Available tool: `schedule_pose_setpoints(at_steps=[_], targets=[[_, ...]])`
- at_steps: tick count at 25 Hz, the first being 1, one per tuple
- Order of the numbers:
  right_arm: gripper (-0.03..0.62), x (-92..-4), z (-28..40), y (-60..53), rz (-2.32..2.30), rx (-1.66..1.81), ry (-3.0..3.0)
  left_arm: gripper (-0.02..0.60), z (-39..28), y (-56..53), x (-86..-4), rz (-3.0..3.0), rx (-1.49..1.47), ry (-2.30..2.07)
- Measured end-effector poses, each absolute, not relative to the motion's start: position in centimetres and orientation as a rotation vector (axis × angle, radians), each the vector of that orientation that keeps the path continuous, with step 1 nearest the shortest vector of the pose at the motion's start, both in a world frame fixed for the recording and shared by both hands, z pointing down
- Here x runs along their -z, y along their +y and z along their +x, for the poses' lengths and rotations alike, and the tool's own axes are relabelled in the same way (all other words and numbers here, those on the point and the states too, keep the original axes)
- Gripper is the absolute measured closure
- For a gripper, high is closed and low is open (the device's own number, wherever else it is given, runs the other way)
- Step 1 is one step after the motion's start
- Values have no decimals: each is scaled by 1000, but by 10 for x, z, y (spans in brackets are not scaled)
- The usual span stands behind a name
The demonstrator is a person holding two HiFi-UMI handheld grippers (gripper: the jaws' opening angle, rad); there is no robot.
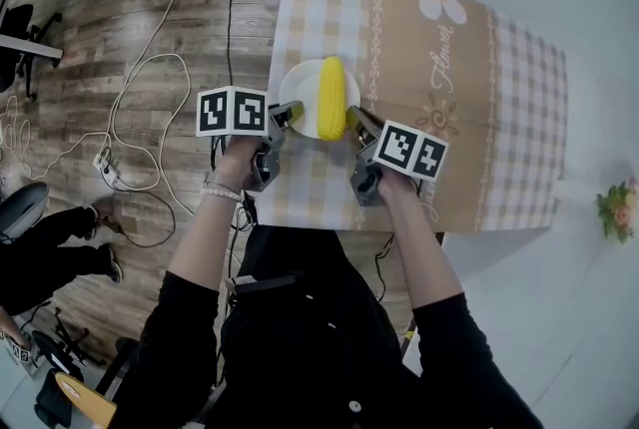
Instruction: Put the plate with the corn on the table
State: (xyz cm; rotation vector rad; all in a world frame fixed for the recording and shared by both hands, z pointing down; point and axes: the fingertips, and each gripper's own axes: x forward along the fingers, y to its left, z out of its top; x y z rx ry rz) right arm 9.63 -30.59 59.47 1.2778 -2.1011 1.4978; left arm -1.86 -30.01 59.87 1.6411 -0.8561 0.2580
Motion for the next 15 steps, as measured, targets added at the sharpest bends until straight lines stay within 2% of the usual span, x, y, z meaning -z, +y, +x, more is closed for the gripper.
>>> schedule_pose_setpoints(at_steps=[15], targets=[[502,-602,96,-305,1263,-1460,-2021,500,-22,-297,-600,1638,-348,-850]])
